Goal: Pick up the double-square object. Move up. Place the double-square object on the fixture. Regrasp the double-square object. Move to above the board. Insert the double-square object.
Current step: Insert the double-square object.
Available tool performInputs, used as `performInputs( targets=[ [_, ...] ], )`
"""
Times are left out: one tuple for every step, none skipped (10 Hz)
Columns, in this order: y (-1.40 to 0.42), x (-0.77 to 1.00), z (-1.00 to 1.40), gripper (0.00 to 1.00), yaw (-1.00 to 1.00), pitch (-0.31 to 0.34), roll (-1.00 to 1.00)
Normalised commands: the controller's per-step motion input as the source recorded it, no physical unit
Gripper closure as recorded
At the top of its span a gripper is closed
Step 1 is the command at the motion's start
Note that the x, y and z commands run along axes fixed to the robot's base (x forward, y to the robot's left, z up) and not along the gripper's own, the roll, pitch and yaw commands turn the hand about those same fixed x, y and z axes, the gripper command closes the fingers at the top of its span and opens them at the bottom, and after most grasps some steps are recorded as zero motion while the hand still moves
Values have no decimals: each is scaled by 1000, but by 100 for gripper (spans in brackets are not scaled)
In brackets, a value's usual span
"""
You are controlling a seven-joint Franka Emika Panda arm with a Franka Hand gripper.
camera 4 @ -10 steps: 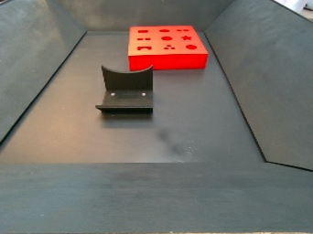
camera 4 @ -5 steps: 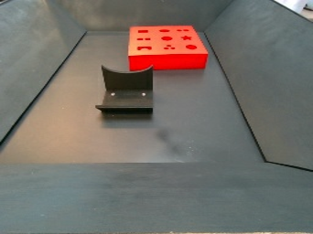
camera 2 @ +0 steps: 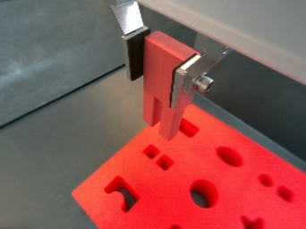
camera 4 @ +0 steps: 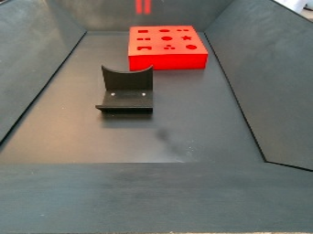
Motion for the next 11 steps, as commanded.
performInputs(
  targets=[
    [9, 246, -763, 100, 129, -61, 0],
    [114, 80, -123, 100, 123, 0, -6],
    [0, 0, -63, 100, 0, 0, 0],
    [0, -126, -546, 100, 49, -31, 37],
    [-114, -197, -746, 100, 11, -73, 170],
    [23, -77, -166, 100, 0, 0, 27],
    [0, 0, -37, 100, 0, 0, 0],
    [0, 0, -349, 100, 0, 0, 10],
    [0, 0, -540, 100, 0, -1, 39],
    [0, 0, -643, 100, 57, 0, 89],
    [-46, 0, -737, 100, 183, 0, 81]
  ],
)
